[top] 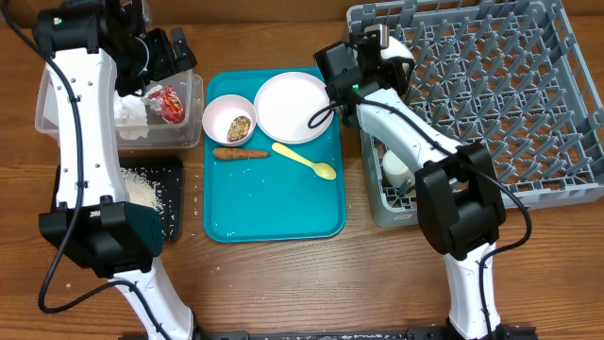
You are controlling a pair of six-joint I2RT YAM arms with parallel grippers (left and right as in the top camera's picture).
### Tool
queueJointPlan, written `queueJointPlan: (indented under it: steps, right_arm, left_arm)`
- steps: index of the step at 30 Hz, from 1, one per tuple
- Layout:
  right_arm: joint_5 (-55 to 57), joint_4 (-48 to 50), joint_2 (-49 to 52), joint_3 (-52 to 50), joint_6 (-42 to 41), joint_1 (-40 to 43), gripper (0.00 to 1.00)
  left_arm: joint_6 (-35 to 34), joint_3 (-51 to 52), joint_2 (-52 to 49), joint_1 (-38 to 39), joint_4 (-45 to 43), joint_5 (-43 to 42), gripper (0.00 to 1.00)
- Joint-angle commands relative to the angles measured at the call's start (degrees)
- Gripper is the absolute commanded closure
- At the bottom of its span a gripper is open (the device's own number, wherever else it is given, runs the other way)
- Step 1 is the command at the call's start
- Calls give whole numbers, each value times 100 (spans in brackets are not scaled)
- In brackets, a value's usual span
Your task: Sort waste into correct bins and load items into the dishwasher
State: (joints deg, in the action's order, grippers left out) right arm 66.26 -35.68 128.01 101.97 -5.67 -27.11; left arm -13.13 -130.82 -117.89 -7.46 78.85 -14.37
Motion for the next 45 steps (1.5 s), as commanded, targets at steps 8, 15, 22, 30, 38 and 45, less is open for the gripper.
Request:
queueJointPlan:
  steps: [8,15,22,30,38,45]
  right_arm:
    - [-98,48,-63,11,-57,-599,37]
    - [-494,205,-848,11,-210,-820,36]
    - [-2767,-201,-1943,11,-535,-787,36]
    - [-4933,-973,-2496,11,-992,-378,38]
    - [-5705,-1731,-2708,11,-1235,496,43]
    - [-5912,-2277,-2754,11,-1215,1099,44]
  left_arm:
    - [136,-52,55,37,44,127,0]
    - [138,-52,55,37,48,127,0]
    - [516,-52,55,55,205,57,0]
    - [1897,31,52,623,623,-70,0]
    - [2540,1080,52,1694,560,481,14]
    - [2540,2341,52,2079,-295,1322,17]
